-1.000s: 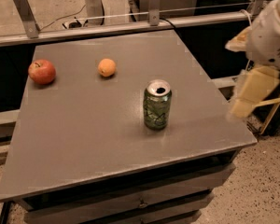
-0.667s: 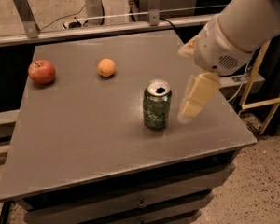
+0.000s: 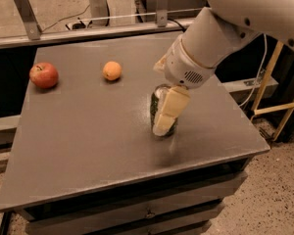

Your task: Move green can near orange

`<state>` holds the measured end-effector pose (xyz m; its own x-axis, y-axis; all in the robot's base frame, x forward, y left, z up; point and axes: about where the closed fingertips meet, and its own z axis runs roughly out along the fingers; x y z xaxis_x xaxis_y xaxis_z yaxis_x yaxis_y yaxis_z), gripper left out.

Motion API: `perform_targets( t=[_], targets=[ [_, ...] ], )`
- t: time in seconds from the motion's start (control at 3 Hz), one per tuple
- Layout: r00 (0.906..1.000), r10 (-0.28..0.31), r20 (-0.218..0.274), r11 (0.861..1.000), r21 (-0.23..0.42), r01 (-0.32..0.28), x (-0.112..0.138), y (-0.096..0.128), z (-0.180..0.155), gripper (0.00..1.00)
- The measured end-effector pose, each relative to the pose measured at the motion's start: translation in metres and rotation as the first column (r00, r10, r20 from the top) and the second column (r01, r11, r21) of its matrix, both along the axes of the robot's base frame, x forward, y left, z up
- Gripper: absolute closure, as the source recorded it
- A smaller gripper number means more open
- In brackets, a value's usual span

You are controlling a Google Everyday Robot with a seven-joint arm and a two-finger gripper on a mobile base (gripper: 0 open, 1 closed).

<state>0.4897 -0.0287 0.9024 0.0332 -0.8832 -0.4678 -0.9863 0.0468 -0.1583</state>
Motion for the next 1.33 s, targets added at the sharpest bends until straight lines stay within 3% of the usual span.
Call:
perform_targets(
  t=[1.33],
  targets=[
    [0.9996, 0.019, 0.019, 1.0, 0.012, -0.019, -0.0031, 0.0071, 0.0081, 0.92]
  ],
)
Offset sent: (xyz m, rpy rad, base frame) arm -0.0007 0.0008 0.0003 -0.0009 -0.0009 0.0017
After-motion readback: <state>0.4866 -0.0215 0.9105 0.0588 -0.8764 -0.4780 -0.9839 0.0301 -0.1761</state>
